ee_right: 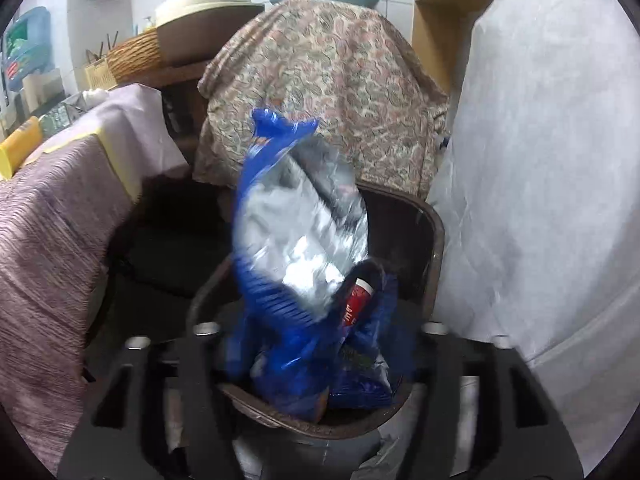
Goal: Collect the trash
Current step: 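Carry the snack wrapper to the trash bin and release it with the right tool, then lower the white tissue into the trash bin and open the left tool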
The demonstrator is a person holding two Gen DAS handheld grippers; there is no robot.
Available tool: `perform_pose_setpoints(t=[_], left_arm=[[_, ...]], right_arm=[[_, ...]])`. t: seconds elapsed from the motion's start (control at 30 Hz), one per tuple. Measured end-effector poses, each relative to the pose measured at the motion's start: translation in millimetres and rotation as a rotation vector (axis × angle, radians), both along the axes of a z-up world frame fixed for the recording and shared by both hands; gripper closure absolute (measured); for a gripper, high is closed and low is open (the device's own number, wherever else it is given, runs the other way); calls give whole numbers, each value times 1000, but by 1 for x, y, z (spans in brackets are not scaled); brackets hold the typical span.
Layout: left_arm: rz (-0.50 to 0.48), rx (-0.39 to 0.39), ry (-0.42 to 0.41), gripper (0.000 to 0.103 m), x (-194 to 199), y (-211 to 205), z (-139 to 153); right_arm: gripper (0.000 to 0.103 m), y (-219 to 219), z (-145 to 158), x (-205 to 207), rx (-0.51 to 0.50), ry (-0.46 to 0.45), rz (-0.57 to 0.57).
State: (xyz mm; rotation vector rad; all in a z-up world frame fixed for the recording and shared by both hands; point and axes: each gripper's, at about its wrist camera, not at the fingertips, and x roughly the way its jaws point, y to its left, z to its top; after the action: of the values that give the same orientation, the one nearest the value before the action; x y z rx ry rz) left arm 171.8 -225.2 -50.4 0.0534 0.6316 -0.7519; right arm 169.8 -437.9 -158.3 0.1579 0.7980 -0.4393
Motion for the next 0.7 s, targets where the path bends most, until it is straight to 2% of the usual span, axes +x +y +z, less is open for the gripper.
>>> perform_pose_setpoints(t=[0.3, 0.63, 0.7], left_arm=[[-74, 29, 44, 88, 11, -31, -14], [-180, 89, 141, 88, 46, -94, -43], [-201, 107, 187, 88, 54, -110, -53]], right_arm=[[28, -1, 3, -25, 16, -19, -24], [24, 8, 12, -65, -18, -17, -38], [24, 11, 11, -71, -24, -10, -37]])
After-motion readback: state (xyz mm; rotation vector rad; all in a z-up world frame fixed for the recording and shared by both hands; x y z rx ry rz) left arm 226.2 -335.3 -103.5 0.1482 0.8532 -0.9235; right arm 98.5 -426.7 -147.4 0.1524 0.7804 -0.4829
